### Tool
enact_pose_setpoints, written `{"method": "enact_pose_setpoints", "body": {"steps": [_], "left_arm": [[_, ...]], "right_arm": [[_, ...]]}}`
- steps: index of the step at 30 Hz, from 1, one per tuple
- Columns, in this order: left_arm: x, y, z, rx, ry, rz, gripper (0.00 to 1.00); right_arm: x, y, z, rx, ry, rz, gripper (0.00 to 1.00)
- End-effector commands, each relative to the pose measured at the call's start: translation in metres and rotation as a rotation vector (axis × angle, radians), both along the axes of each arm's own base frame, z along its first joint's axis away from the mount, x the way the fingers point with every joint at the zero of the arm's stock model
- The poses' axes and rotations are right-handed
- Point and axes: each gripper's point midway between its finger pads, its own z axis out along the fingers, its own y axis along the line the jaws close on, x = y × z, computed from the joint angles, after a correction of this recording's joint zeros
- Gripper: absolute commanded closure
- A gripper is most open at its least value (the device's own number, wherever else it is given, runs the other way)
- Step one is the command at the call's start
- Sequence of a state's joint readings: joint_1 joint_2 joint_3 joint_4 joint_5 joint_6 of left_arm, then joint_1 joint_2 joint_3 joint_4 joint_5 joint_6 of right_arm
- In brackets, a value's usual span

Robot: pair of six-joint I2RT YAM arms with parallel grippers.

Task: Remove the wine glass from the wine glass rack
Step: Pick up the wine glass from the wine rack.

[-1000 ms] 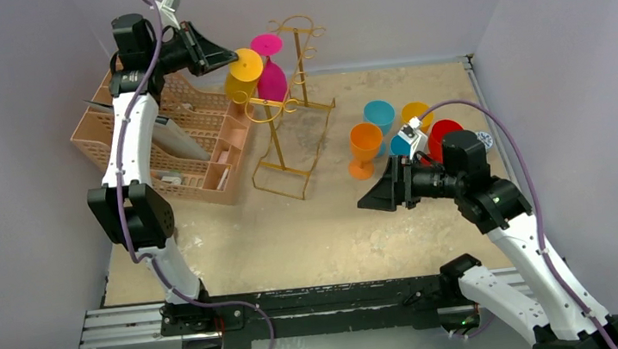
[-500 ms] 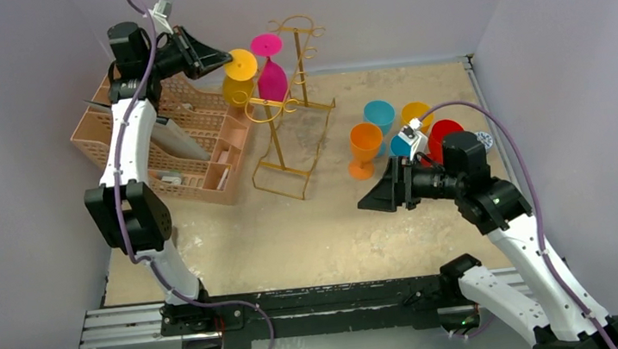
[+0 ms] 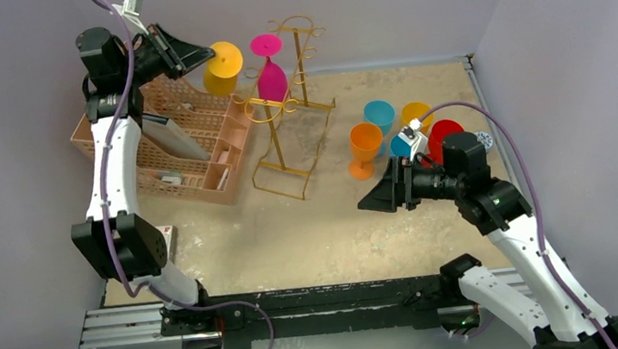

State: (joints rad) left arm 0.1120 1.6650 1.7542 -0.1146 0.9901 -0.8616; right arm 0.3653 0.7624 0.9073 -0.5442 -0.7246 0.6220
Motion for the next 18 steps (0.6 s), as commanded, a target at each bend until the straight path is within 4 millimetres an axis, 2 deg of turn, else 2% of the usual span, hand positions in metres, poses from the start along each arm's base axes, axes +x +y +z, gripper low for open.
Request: {"method": "enact_pose_setpoints", "body": {"steps": [1, 8, 14, 18], "left_arm": [[-0.028, 0.007, 0.041, 0.078, -0.182, 0.065, 1.00], [-0.073, 0.008, 0.059, 0.144, -0.272, 0.113, 1.00], [-0.115, 0.007, 0.063, 0.214, -0.316, 0.137, 1.00], [-0.149, -0.002, 0.052, 0.204, -0.308, 0.090, 1.00]], "right_arm": [[-0.003, 0.000, 0.003, 0.016, -0.018, 0.010, 0.22], [-0.002, 0.001, 0.003, 0.025, -0.035, 0.014, 0.22], [-0.002, 0.002, 0.007, 0.042, -0.057, 0.018, 0.22], [0.002, 0.004, 0.009, 0.062, -0.073, 0.011, 0.22]]}}
